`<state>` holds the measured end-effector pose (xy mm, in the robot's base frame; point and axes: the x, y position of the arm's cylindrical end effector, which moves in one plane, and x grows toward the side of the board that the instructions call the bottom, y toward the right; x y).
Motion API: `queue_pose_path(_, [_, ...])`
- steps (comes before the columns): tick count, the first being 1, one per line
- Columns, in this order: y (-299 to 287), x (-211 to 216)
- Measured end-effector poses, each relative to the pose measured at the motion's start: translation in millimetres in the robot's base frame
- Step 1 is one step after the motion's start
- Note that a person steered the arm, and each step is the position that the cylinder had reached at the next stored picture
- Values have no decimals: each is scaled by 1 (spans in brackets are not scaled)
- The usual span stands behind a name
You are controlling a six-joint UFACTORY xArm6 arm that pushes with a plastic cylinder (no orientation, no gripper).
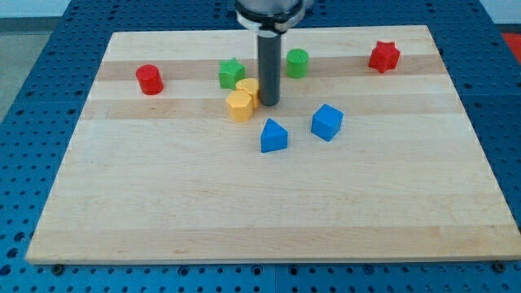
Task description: Keep green circle horizontal right to yellow heart
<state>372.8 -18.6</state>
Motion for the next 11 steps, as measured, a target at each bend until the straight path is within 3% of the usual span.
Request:
queue_pose_path(1, [-28,1])
queue_pose_path(3, [2,0])
queue_pose_path(6, [-12,-97])
queue_pose_path(7, [23,-120])
queue_pose_path(8, [70,-113])
queue_pose_path(10, [84,-44])
queue_pose_path(11, [84,-53])
